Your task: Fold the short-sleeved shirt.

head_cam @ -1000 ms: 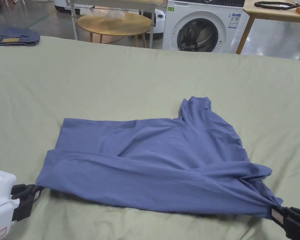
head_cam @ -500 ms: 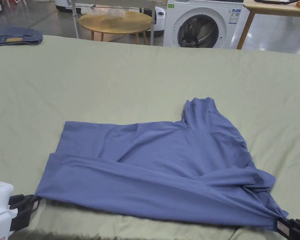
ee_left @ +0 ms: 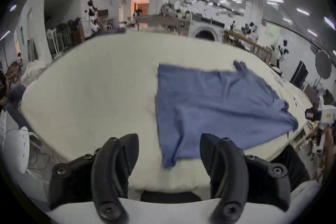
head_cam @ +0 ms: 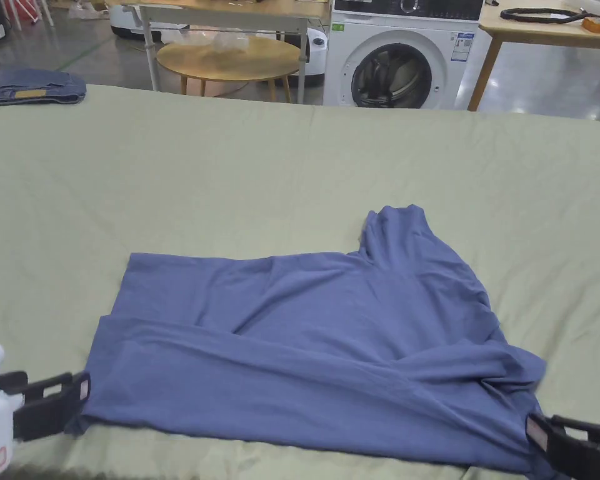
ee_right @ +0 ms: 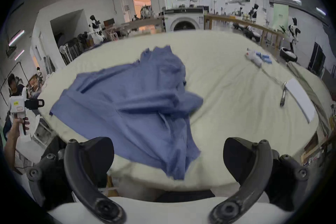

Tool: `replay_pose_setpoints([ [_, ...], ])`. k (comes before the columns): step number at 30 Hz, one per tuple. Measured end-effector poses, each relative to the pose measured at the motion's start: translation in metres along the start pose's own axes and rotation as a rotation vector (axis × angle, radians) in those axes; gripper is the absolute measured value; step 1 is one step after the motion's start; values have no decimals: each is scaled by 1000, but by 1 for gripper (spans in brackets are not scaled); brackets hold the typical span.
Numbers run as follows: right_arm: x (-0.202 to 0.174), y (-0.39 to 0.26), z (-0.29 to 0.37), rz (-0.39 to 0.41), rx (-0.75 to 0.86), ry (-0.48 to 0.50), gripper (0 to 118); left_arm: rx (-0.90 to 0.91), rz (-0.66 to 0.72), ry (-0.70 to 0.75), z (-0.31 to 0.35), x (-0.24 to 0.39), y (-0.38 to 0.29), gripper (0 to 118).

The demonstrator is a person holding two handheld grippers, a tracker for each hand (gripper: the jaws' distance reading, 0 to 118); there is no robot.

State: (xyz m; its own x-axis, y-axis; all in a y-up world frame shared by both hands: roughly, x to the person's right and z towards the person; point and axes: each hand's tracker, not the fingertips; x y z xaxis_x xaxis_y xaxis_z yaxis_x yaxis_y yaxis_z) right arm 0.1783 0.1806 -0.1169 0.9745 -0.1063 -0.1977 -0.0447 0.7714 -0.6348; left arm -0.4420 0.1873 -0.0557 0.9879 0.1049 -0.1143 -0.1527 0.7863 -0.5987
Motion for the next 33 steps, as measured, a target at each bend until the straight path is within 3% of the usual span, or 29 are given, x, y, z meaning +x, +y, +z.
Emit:
replay_pose_setpoints([
  [6, -53, 47, -12, 15, 150, -57, 117, 144, -140, 47, -17, 70, 48, 75],
  [8, -73, 60, -16, 35, 215, -92, 110, 188, -157, 27, -24, 92, 57, 74],
  [10, -91, 71, -22, 54, 243, -110, 78, 208, -160, 34, -38, 109, 63, 52],
  [13, -109, 82, -33, 59, 256, -125, 58, 248, -189, 34, -48, 133, 67, 28],
  [14, -113, 84, -37, 57, 256, -124, 36, 243, -192, 28, -51, 139, 68, 7],
  [15, -116, 87, -41, 56, 245, -114, 7, 237, -194, -6, -55, 142, 70, 0],
  [16, -118, 89, -46, 56, 234, -109, 0, 229, -187, -9, -58, 144, 71, 0],
  [22, -120, 96, -67, 116, 183, -126, 0, 184, -159, 14, -79, 145, 72, 0],
  [24, -113, 105, -78, 91, 154, -141, 0, 176, -155, 23, -87, 140, 75, 0],
  [27, -86, 129, -110, 2, 54, -77, 2, 145, -156, 23, -99, 135, 81, 0],
  [28, -78, 141, -122, 4, 1, -68, 18, 132, -162, 14, -104, 133, 83, 0],
  [29, -69, 151, -134, 6, -41, -73, 51, 121, -166, 23, -109, 134, 85, 0],
  [30, -61, 160, -148, 6, -45, -91, 96, 117, -165, 27, -114, 132, 87, 0],
  [31, -50, 171, -164, 4, -78, -77, 108, 111, -165, 25, -118, 129, 89, 0],
  [33, -31, 189, -199, -9, -152, -92, 108, 91, -153, 27, -127, 128, 94, 0],
])
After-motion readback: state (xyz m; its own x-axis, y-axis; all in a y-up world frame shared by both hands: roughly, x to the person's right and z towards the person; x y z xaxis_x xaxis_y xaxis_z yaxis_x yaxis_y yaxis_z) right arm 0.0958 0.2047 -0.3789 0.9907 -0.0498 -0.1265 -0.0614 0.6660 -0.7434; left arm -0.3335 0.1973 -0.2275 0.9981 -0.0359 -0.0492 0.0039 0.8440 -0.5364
